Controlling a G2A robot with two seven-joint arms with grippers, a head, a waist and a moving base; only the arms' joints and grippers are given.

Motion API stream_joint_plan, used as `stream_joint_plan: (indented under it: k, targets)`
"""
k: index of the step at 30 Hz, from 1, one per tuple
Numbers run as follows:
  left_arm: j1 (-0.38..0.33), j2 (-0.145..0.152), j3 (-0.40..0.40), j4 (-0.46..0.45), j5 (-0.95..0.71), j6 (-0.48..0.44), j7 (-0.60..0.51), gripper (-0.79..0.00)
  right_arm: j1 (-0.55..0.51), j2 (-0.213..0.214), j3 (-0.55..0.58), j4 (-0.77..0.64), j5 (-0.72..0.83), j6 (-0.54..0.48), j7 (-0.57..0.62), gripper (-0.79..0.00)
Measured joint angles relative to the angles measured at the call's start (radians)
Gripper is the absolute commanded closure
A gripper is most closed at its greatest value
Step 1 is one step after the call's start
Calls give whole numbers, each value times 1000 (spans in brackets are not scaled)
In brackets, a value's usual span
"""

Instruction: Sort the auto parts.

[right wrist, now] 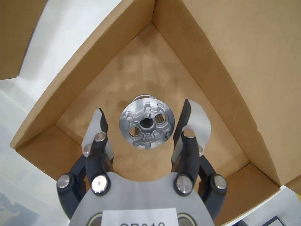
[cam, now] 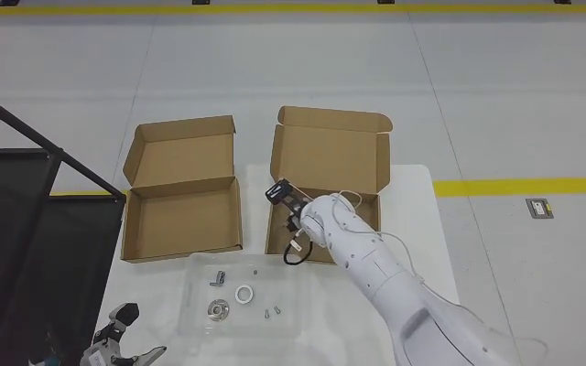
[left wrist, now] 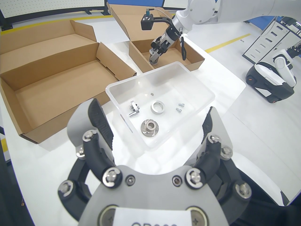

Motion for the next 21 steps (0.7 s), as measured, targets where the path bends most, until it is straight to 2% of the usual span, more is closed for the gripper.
stream_joint_plan:
  k: [6, 12, 17, 21]
  targets:
    - [0, 0, 0, 0, 0, 0, 0, -785, -11, -3, -3, -35, -24, -15, -49, -785]
    - [-8, -3, 0, -2, -25, 44, -14, -785, -75, 30, 12, -163, -84, -8, -141, -785]
    - [-9, -4, -3, -4, -34, 55, -24, -785, -207, 101, 64, -417, -198, 44, -167, -785]
    - [-11, -5, -2, -6, -34, 53, -26, -785, -385, 179, 146, -750, -333, 34, -90, -785]
